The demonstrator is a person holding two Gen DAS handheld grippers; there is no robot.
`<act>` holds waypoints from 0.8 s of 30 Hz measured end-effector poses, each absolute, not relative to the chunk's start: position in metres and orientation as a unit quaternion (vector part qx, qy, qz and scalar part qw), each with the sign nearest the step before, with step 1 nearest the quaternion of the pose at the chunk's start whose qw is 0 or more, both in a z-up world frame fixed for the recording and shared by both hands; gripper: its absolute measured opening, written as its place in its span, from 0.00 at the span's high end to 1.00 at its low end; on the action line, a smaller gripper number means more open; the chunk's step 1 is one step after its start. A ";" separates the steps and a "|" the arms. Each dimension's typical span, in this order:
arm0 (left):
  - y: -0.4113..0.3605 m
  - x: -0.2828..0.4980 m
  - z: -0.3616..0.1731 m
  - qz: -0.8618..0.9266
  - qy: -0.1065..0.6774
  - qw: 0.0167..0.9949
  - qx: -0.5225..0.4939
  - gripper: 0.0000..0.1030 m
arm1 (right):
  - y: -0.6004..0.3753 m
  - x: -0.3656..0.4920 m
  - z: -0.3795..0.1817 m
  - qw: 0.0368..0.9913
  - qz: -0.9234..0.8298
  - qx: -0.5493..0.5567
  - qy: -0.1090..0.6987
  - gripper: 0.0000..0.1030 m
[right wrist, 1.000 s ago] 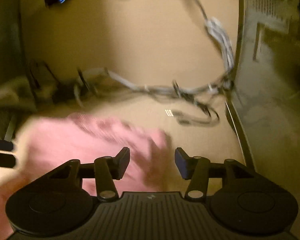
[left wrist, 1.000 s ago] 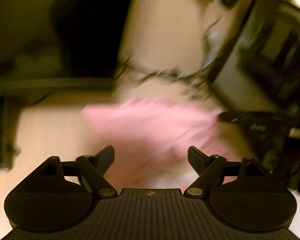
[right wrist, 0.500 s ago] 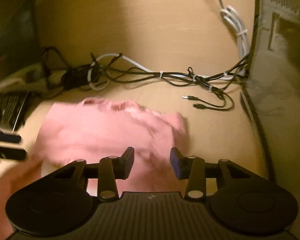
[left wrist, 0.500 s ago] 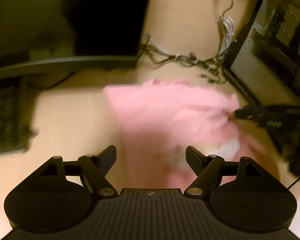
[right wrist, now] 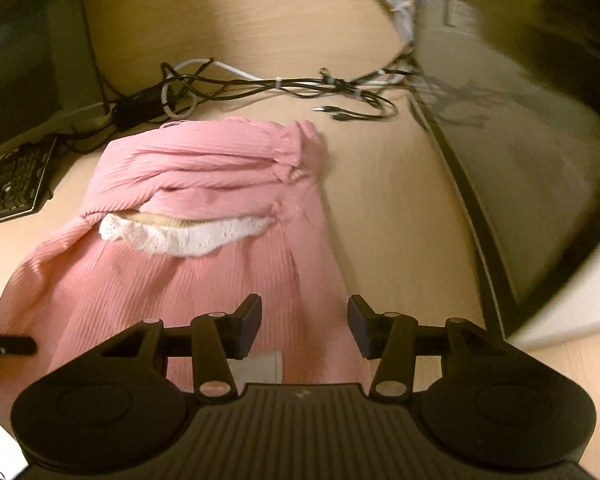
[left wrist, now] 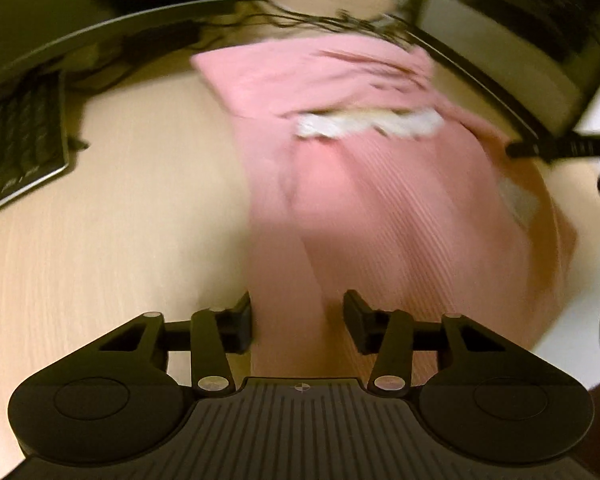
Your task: Fold clothes
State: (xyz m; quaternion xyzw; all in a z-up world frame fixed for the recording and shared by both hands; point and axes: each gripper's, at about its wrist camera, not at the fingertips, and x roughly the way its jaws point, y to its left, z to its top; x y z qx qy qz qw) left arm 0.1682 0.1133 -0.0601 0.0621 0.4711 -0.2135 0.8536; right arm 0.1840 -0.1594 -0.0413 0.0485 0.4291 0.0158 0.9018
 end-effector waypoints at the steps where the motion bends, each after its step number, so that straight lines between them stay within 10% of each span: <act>1: 0.112 0.163 -0.061 -0.221 0.467 0.853 0.072 0.61 | -0.157 0.174 -0.041 0.901 0.003 0.053 0.430 0.54; 5: 0.117 0.157 -0.053 -0.248 0.461 0.851 0.038 0.91 | -0.137 0.134 -0.034 0.900 -0.018 0.041 0.433 0.54; 12: 0.138 0.176 -0.011 -0.267 0.453 0.838 -0.144 0.95 | -0.083 0.087 -0.014 0.909 0.121 -0.070 0.392 0.44; 24: 0.153 0.123 -0.029 -0.093 0.466 0.868 -0.143 0.92 | -0.152 0.062 -0.025 0.915 0.133 0.002 0.380 0.42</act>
